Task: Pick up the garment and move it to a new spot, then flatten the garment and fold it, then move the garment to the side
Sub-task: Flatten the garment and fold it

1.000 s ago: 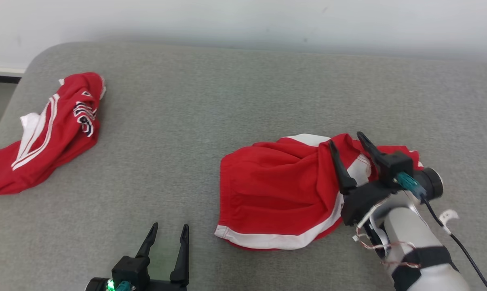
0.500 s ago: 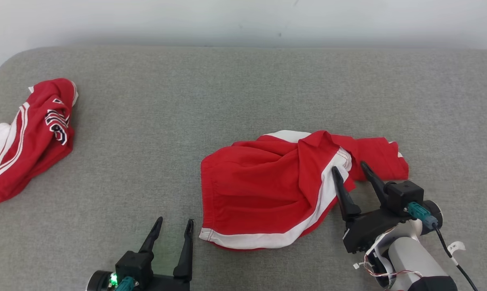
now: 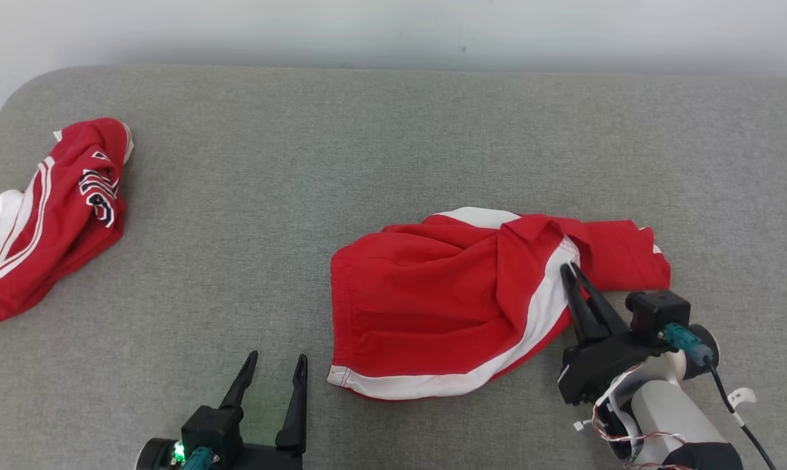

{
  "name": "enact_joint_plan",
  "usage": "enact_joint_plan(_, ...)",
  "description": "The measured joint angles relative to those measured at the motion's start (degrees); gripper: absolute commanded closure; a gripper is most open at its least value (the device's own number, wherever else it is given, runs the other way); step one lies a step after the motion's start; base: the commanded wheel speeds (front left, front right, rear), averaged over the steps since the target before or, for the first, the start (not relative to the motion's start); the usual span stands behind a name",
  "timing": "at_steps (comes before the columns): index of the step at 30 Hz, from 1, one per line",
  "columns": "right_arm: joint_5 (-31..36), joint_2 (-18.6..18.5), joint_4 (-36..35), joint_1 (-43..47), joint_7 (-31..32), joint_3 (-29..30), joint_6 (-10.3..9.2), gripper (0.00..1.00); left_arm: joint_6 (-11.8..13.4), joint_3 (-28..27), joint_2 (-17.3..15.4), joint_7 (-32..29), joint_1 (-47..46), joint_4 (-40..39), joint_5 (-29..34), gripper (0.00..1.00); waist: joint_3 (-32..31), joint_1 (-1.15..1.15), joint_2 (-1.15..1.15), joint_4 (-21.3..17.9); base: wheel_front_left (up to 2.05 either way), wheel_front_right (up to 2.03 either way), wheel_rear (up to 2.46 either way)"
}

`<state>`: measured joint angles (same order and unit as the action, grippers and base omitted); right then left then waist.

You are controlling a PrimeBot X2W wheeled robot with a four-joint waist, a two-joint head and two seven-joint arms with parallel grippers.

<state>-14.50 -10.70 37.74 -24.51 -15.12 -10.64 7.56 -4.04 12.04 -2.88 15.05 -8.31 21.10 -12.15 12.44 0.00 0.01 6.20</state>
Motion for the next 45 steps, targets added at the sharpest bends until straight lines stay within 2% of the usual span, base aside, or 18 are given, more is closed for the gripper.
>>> enact_joint_plan(6, -0.7, 0.0, -3.6, 0.5, 0.0, 2.8, 0.0, 1.0, 0.0, -0.7, 0.0, 0.0, -0.1, -0.1, 0.7, 0.0, -0.2, 0.0, 0.0, -1.5, 0.0, 0.0, 0.0)
enact_joint_plan(11, -0.3, -0.1, -7.1, 4.7, 0.0, 6.9, 0.0, 1.0, -0.3, -1.5, 0.0, 0.0, 0.6, -0.1, 1.0, 0.0, -1.4, 0.0, 0.0, -3.8, 0.0, 0.0, 0.0)
enact_joint_plan(17, 3.8, 2.7, -5.1, 9.7, 0.0, 11.0, 0.0, 1.0, -0.4, -2.0, 0.0, 0.0, 1.1, 0.0, 1.0, 0.0, -3.0, -0.01, -0.01, -7.2, 0.0, 0.0, 0.0)
enact_joint_plan(18, 4.4, 3.4, -3.8, 9.9, 0.0, 11.5, 0.0, 0.54, -0.4, -2.0, 0.0, 0.0, 1.2, 0.0, 1.0, 0.0, -3.2, -0.01, 0.0, -7.8, 0.0, 0.0, 0.0)
enact_joint_plan(19, 4.9, 3.9, -3.2, 10.1, 0.0, 11.9, 0.0, 0.0, -0.5, -2.0, 0.0, 0.0, 1.3, 0.0, 1.0, 0.0, -3.5, -0.01, 0.0, -8.3, 0.0, 0.0, 0.0)
enact_joint_plan(27, 10.6, 6.0, -11.4, 13.0, 0.0, 15.3, 0.0, 0.0, -0.6, -2.1, 0.0, 0.0, 4.3, 0.1, 1.0, 0.0, -7.4, -0.01, 0.0, -10.1, 0.0, 0.0, 0.0)
enact_joint_plan(30, 11.7, 6.3, -12.3, 15.0, 0.0, 15.5, 0.0, 0.0, -0.9, -2.0, 0.0, 0.0, 6.4, -0.2, 0.4, 0.0, -9.1, -0.01, -0.01, -10.4, 0.0, 0.0, 0.0)
enact_joint_plan(38, 12.5, 6.9, -16.6, 18.6, 0.0, 12.7, 0.0, 0.0, -0.4, -3.5, 0.0, 0.0, 10.7, -2.0, 1.3, 0.0, -12.9, -0.02, -0.01, -11.1, 0.0, 0.0, 0.0)
enact_joint_plan(45, 11.0, 6.8, -17.6, 21.3, 0.0, 8.9, 0.0, 0.0, 1.8, -7.1, 0.0, 0.0, 13.2, -4.0, 3.8, 0.0, -15.4, -0.01, -0.01, -11.2, 0.0, 0.0, 0.0)
